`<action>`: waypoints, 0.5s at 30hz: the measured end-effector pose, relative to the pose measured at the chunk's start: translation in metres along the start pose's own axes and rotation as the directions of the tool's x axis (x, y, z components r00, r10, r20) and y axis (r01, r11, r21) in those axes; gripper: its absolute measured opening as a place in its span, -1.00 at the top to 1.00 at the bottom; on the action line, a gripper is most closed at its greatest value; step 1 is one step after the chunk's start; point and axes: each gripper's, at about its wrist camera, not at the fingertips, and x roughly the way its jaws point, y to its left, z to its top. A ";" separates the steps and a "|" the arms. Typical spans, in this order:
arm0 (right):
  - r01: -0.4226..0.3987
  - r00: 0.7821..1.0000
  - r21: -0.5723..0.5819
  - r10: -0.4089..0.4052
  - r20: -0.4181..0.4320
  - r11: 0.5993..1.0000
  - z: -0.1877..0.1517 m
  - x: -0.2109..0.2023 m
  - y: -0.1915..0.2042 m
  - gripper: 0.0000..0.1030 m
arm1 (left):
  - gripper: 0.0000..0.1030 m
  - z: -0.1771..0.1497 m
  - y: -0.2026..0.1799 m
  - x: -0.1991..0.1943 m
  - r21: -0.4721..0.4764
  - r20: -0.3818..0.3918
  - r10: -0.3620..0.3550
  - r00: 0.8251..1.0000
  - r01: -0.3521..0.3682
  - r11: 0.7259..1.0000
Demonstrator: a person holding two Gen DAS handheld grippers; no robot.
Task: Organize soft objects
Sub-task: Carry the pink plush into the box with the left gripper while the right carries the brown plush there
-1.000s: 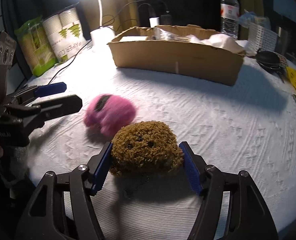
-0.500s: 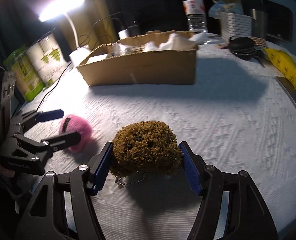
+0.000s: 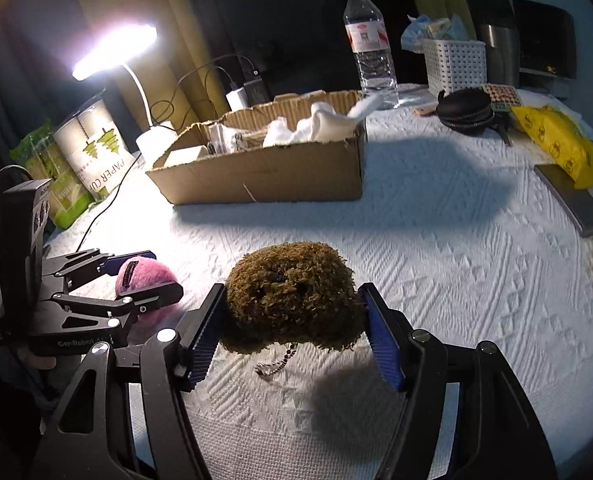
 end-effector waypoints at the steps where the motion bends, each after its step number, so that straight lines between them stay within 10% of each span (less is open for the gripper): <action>1: 0.000 1.000 -0.002 0.000 0.003 1.000 0.002 0.000 0.001 -0.34 | -0.28 0.003 0.000 -0.002 -0.003 0.011 -0.003 1.000 0.003 1.000; 15: -0.006 0.999 -0.046 0.007 0.039 0.999 0.039 -0.006 0.008 -0.34 | -0.28 0.031 0.018 -0.016 -0.052 0.073 0.018 0.997 -0.014 0.999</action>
